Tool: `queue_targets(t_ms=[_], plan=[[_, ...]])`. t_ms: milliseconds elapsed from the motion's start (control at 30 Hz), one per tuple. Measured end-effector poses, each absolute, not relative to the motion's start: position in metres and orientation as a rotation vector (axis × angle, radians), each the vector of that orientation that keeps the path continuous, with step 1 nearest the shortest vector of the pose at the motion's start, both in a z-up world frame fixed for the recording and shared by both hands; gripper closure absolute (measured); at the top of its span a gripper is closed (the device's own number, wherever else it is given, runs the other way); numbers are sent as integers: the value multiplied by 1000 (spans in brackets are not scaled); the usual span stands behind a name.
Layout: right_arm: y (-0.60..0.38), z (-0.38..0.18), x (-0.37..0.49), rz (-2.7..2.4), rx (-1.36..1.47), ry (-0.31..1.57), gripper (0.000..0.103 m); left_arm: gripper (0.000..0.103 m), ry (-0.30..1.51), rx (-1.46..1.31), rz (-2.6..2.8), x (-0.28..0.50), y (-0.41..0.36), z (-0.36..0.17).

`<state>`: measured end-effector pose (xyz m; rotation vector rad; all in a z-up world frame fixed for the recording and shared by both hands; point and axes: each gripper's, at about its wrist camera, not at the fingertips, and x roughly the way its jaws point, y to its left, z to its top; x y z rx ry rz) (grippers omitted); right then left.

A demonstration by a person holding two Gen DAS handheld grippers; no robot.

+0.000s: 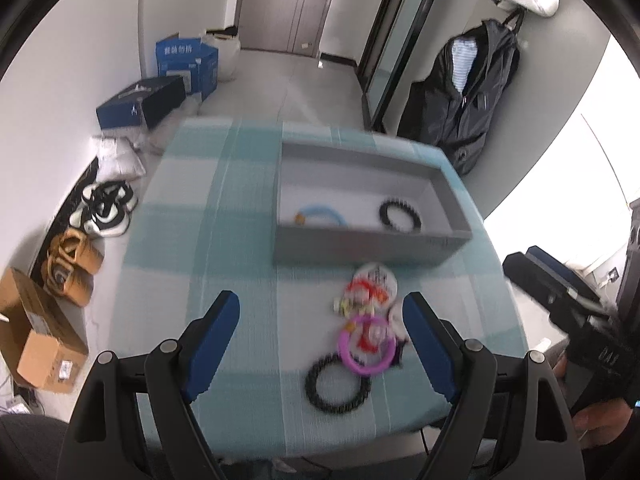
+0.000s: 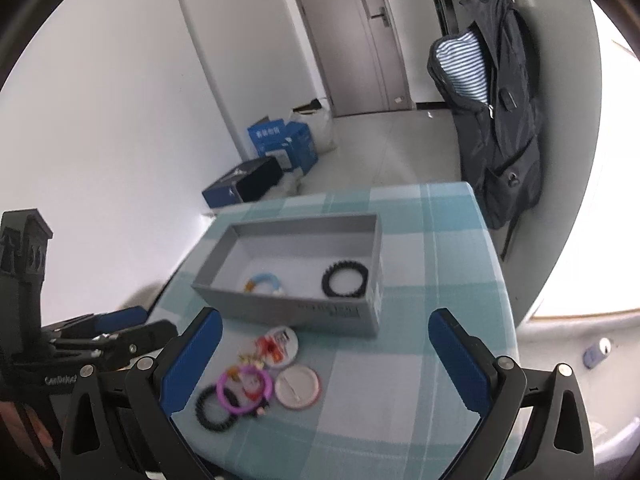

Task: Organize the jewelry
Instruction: 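Move the left gripper back to the pile and grasp a black coiled bracelet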

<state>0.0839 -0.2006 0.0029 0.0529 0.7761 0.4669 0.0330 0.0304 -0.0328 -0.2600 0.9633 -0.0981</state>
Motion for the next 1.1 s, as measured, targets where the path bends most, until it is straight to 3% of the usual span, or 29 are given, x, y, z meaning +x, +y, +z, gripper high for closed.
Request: queue_targets(t_ms=[333, 833, 900, 967, 1100], plan=[[-196, -9, 67, 414, -26, 805, 0, 23, 1116, -174, -104, 26, 18, -79], [-197, -19, 61, 431, -24, 857, 3, 23, 1105, 20, -107, 24, -5, -83], [-198, -20, 62, 435, -19, 866, 3, 33, 1098, 19, -115, 23, -5, -82], [-199, -21, 62, 440, -7, 879, 3, 55, 1088, 25, -135, 20, -6, -81], [-202, -24, 64, 443, 19, 904, 4, 65, 1080, 45, -161, 14, -13, -79]])
